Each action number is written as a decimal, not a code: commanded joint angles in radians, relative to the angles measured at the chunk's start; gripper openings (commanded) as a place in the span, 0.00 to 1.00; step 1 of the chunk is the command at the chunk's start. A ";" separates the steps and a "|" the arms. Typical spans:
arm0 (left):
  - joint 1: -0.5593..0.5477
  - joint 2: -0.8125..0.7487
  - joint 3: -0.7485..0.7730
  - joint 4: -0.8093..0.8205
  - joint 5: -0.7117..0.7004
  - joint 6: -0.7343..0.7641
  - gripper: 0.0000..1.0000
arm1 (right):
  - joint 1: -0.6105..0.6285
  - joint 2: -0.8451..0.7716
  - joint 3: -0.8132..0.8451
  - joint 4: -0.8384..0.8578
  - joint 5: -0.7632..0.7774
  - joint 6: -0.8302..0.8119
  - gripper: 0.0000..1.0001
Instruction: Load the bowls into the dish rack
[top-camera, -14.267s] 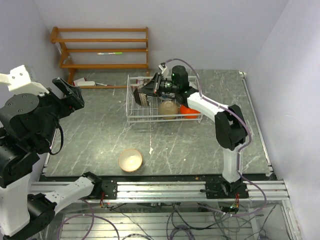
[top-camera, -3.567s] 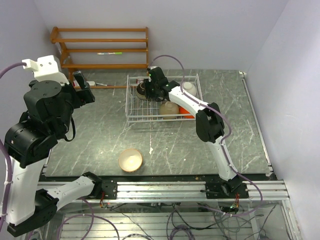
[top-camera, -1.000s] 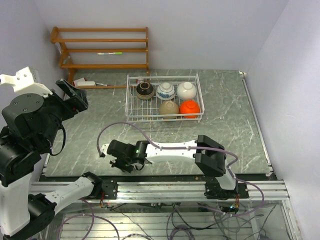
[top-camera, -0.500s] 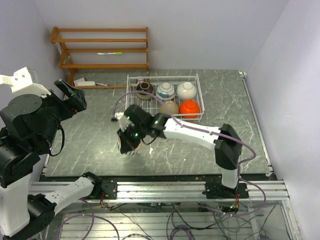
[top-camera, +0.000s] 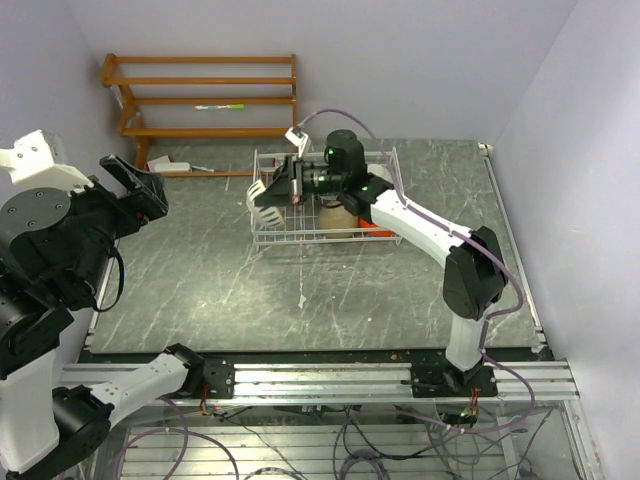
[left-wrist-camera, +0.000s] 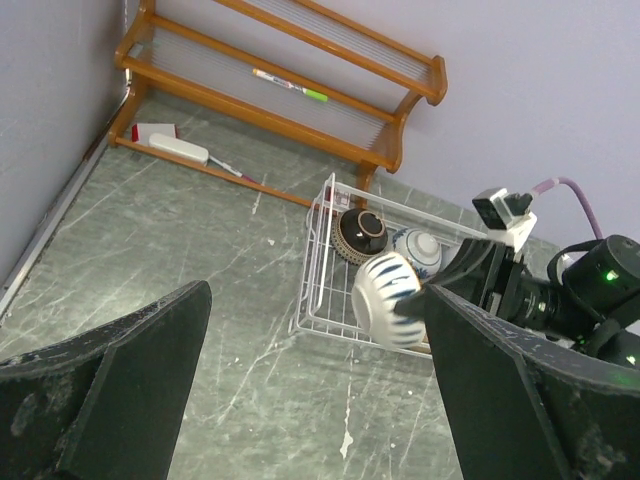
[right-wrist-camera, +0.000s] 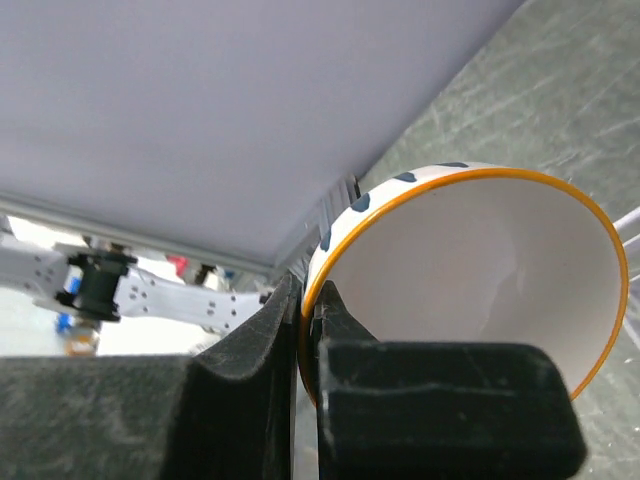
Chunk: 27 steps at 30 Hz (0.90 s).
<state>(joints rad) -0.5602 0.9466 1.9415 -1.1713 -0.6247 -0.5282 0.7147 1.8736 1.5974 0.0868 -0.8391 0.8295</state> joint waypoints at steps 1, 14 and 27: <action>-0.006 0.013 0.031 0.019 -0.013 0.024 0.99 | -0.097 0.067 -0.026 0.299 -0.052 0.238 0.00; -0.006 0.019 0.043 0.007 -0.019 0.048 0.99 | -0.176 0.278 -0.053 0.585 0.013 0.489 0.00; -0.006 0.004 0.037 -0.008 -0.035 0.051 0.99 | -0.162 0.363 -0.085 0.608 0.049 0.598 0.00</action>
<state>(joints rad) -0.5602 0.9573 1.9575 -1.1728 -0.6331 -0.4885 0.5426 2.2047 1.5177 0.6022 -0.7929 1.3594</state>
